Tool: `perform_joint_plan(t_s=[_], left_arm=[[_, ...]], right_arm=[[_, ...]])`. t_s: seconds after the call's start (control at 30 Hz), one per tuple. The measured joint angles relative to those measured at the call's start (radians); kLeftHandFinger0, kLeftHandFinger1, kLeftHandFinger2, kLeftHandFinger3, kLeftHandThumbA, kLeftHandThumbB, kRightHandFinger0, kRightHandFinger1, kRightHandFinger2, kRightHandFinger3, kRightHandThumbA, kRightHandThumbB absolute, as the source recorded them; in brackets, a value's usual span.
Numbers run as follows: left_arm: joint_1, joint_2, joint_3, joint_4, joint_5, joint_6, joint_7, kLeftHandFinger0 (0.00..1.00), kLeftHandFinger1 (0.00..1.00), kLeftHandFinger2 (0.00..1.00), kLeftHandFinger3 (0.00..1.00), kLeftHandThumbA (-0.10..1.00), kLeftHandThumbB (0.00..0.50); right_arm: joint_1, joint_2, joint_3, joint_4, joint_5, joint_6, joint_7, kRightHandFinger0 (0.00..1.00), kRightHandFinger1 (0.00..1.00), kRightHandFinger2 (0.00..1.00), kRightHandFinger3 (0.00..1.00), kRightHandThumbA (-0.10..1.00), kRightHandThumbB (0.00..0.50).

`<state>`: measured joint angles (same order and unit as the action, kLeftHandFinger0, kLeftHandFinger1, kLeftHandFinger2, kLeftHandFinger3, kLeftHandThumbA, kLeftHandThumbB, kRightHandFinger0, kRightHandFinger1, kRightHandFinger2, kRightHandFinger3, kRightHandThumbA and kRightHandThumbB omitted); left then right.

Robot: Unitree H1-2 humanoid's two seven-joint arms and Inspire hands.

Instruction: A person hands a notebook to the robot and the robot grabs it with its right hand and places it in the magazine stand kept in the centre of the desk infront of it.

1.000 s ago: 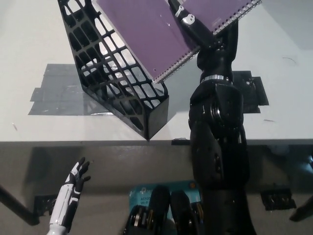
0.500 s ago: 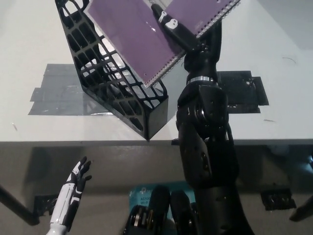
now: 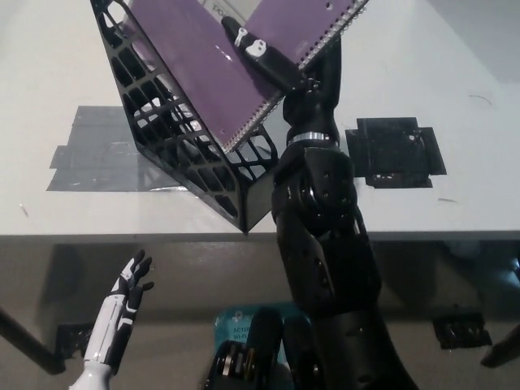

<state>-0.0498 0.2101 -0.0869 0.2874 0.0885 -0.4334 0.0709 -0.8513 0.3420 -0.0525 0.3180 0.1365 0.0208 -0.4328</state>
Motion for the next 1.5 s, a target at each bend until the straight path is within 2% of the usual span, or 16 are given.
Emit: perform_joint_plan(t_s=[0.1, 0.2, 0.23, 0.27, 0.33, 0.37, 0.4, 0.43, 0.47, 0.5, 0.6, 0.77, 0.97, 1.03, 1.13, 1.5], left_arm=[[-0.002, 0.000, -0.001, 0.000, 0.000, 0.000, 0.000, 0.92, 1.00, 1.00, 1.00, 1.00, 0.500], [-0.003, 0.000, -0.003, 0.000, 0.001, 0.000, 0.000, 0.92, 1.00, 1.00, 1.00, 1.00, 0.500], [-0.003, 0.000, -0.004, 0.000, 0.001, 0.000, 0.000, 0.92, 1.00, 1.00, 1.00, 1.00, 0.500], [-0.003, 0.000, -0.004, 0.000, 0.001, 0.000, 0.000, 0.92, 1.00, 1.00, 1.00, 1.00, 0.500], [-0.003, 0.000, -0.005, 0.000, 0.001, 0.000, 0.000, 0.92, 1.00, 1.00, 1.00, 1.00, 0.500], [-0.003, 0.000, -0.005, 0.000, 0.001, 0.000, 0.000, 0.93, 1.00, 1.00, 1.00, 1.00, 0.500], [-0.003, 0.000, -0.006, 0.000, 0.001, 0.001, 0.000, 0.93, 1.00, 1.00, 1.00, 1.00, 0.500], [-0.003, 0.000, -0.006, 0.000, 0.001, 0.001, 0.000, 0.93, 1.00, 1.00, 1.00, 1.00, 0.500], [-0.003, 0.000, -0.007, 0.000, 0.001, 0.001, 0.000, 0.94, 1.00, 1.00, 1.00, 1.00, 0.500], [-0.004, 0.001, -0.007, 0.000, 0.001, 0.001, 0.000, 0.95, 1.00, 1.00, 1.00, 1.00, 0.500], [-0.007, 0.001, -0.008, 0.000, 0.002, 0.001, 0.000, 0.94, 1.00, 1.00, 1.00, 1.00, 0.500], [-0.024, 0.008, -0.009, 0.000, 0.004, 0.000, 0.000, 0.95, 1.00, 1.00, 1.00, 1.00, 0.500], [-0.040, 0.014, -0.013, 0.000, 0.003, 0.000, 0.000, 0.95, 1.00, 1.00, 1.00, 1.00, 0.500], [-0.041, 0.015, -0.013, 0.000, 0.004, 0.000, 0.000, 0.95, 1.00, 1.00, 1.00, 1.00, 0.500], [-0.041, 0.016, -0.015, 0.000, 0.003, 0.000, 0.000, 0.96, 1.00, 1.00, 1.00, 1.00, 0.500], [-0.041, 0.015, -0.016, 0.001, 0.003, 0.000, 0.000, 0.97, 1.00, 1.00, 1.00, 1.00, 0.500]], right_arm=[[0.000, 0.000, 0.009, 0.029, -0.022, -0.016, -0.004, 0.00, 0.00, 0.05, 0.09, 0.99, 0.000], [0.000, -0.004, 0.029, 0.061, -0.065, -0.026, -0.021, 0.00, 0.00, 0.00, 0.07, 0.96, 0.000], [0.000, -0.011, 0.043, 0.075, -0.086, -0.026, -0.028, 0.06, 0.00, 0.02, 0.10, 0.95, 0.021], [0.000, -0.017, 0.054, 0.087, -0.102, -0.026, -0.032, 0.17, 0.12, 0.19, 0.25, 0.94, 0.078], [0.000, -0.036, 0.085, 0.118, -0.146, -0.023, -0.041, 0.19, 0.11, 0.18, 0.25, 0.91, 0.088], [0.001, -0.045, 0.098, 0.127, -0.163, -0.019, -0.044, 0.49, 0.51, 0.66, 0.76, 0.90, 0.279], [0.001, -0.065, 0.127, 0.141, -0.193, -0.009, -0.049, 0.56, 0.58, 0.77, 0.90, 0.88, 0.253], [0.001, -0.074, 0.139, 0.145, -0.210, -0.004, -0.050, 0.56, 0.58, 0.77, 0.90, 0.88, 0.253], [0.001, -0.090, 0.160, 0.148, -0.232, 0.002, -0.052, 0.83, 0.96, 1.00, 1.00, 0.89, 0.285], [0.001, -0.100, 0.175, 0.146, -0.250, 0.004, -0.052, 0.97, 1.00, 1.00, 1.00, 0.90, 0.301], [0.000, -0.130, 0.220, 0.139, -0.295, 0.009, -0.048, 1.00, 1.00, 1.00, 1.00, 1.00, 0.350], [-0.009, -0.171, 0.283, 0.111, -0.346, 0.024, 0.000, 1.00, 1.00, 1.00, 1.00, 1.00, 0.375], [-0.013, -0.171, 0.269, 0.094, -0.336, 0.028, 0.053, 1.00, 1.00, 1.00, 1.00, 1.00, 0.353], [-0.013, -0.170, 0.261, 0.090, -0.331, 0.028, 0.063, 1.00, 1.00, 1.00, 1.00, 1.00, 0.393], [-0.013, -0.167, 0.238, 0.057, -0.313, 0.029, 0.087, 1.00, 1.00, 1.00, 1.00, 1.00, 0.415], [-0.013, -0.173, 0.170, -0.302, -0.293, 0.049, 0.109, 1.00, 1.00, 1.00, 1.00, 1.00, 0.445]])
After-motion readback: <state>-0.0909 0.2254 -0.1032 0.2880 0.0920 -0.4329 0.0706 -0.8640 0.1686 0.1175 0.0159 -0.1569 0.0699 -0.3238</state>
